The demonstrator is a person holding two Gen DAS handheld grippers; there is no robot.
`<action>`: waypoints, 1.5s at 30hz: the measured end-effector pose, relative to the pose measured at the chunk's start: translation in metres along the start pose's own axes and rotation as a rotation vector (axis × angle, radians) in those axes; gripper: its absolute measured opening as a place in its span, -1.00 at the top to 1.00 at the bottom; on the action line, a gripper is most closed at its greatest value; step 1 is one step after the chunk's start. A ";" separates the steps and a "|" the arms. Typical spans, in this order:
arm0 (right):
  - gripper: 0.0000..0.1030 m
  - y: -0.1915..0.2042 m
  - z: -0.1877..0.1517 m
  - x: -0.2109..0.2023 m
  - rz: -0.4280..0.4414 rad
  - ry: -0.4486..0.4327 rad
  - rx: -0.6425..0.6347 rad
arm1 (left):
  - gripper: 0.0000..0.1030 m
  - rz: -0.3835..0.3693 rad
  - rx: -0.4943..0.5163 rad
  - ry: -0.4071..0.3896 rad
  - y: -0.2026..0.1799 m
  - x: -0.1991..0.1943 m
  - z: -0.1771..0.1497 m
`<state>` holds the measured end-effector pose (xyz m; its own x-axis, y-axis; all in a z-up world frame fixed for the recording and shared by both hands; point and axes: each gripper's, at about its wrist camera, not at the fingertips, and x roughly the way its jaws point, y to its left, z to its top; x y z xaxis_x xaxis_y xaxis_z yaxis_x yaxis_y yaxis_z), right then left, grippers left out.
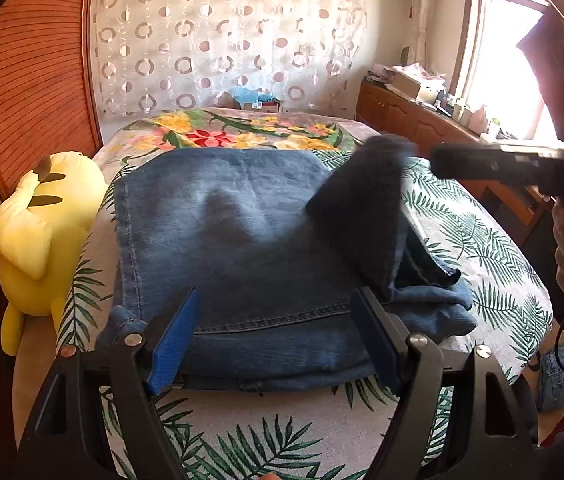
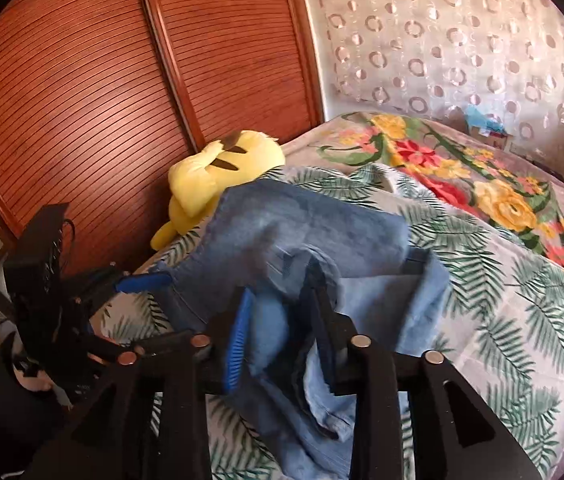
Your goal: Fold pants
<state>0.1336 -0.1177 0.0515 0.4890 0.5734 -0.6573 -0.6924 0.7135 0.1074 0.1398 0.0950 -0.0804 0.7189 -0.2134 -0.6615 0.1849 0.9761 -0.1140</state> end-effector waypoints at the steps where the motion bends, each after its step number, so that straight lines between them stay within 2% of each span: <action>1: 0.32 0.004 0.002 -0.004 -0.006 0.001 -0.005 | -0.51 -0.003 0.001 -0.002 -0.001 0.000 0.001; 6: 0.28 0.003 -0.005 -0.004 -0.044 0.000 0.028 | -0.51 -0.012 0.004 -0.012 -0.001 0.001 0.006; 9: 0.28 -0.007 -0.017 0.001 -0.116 0.030 0.044 | -0.51 -0.017 0.012 -0.008 0.001 0.004 0.008; 12: 0.28 -0.010 -0.028 0.008 -0.138 0.054 0.078 | -0.51 -0.014 0.016 0.000 0.003 0.006 0.006; 16: 0.28 -0.005 -0.042 0.018 -0.126 0.077 0.113 | -0.51 -0.008 0.016 0.020 0.008 0.011 0.000; 20: 0.23 0.000 -0.051 0.024 -0.072 0.062 0.141 | -0.51 -0.004 0.009 0.037 0.013 0.018 -0.006; 24: 0.18 0.006 -0.055 0.031 -0.076 0.056 0.161 | -0.49 -0.006 0.000 0.047 0.017 0.024 -0.008; 27: 0.18 0.010 -0.057 0.035 -0.081 0.061 0.177 | -0.41 -0.002 0.004 0.046 0.018 0.027 -0.009; 30: 0.18 0.014 -0.060 0.037 -0.080 0.060 0.195 | -0.27 -0.010 0.007 0.036 0.017 0.028 -0.007; 32: 0.18 0.013 -0.061 0.041 -0.070 0.065 0.206 | -0.09 -0.035 0.001 0.040 0.018 0.031 -0.006; 36: 0.18 0.012 -0.059 0.051 -0.064 0.084 0.206 | 0.12 -0.072 0.002 0.049 0.017 0.036 -0.003; 37: 0.18 0.013 -0.058 0.053 -0.064 0.085 0.205 | 0.25 -0.078 0.002 0.051 0.016 0.037 -0.002; 39: 0.38 0.011 -0.057 0.054 -0.051 0.090 0.202 | 0.36 -0.089 0.006 0.047 0.014 0.037 -0.001; 40: 0.65 0.008 -0.056 0.055 -0.044 0.093 0.200 | 0.54 -0.091 0.012 0.045 0.012 0.037 0.000; 41: 0.81 0.004 -0.054 0.055 -0.042 0.091 0.194 | 0.70 -0.089 0.021 0.042 0.009 0.035 0.002; 45: 0.86 0.001 -0.033 0.037 -0.060 0.031 0.152 | 0.78 -0.102 0.051 0.009 -0.003 0.022 0.017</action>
<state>0.1338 -0.1094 0.0024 0.5088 0.5166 -0.6887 -0.5730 0.8002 0.1769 0.1663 0.0863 -0.0814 0.6887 -0.3107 -0.6551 0.2903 0.9461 -0.1435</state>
